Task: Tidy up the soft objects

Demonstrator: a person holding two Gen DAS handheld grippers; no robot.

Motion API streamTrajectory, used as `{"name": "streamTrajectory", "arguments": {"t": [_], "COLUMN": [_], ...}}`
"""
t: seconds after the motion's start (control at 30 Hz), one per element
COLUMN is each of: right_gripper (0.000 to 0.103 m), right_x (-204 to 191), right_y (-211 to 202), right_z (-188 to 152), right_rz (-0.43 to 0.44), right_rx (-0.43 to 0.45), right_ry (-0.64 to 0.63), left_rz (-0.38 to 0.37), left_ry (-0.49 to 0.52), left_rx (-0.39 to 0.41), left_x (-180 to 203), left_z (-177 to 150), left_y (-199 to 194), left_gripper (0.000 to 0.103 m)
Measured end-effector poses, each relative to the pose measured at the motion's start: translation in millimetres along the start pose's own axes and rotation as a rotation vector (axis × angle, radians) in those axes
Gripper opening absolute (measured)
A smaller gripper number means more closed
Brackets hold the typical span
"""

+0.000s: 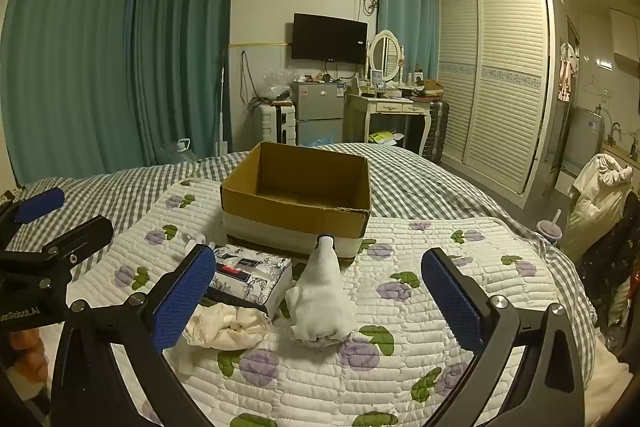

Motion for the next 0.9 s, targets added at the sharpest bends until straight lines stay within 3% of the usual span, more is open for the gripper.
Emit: {"name": "streamTrajectory", "arguments": {"t": [0.9], "right_gripper": [0.103], "right_x": [-3.4], "right_y": [1.8], "right_z": [-4.1], "right_rz": [0.004], "right_rx": [-0.011], "right_ry": [-0.005], "left_rz": [0.020], "left_ry": [0.007], "left_rx": [0.009], "left_x": [-2.7], "left_z": [-1.9], "left_y": [0.0], "left_gripper": [0.103]}}
Point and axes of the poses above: each gripper's, at about its wrist camera, not at the fingertips, and y roughly the way its jaws point, x to its right, z to its top, the point moved 1 cm from there along y, roughly the way its jaws point, and after that the axes turned 2 degrees about z, right-handed, at the moved point
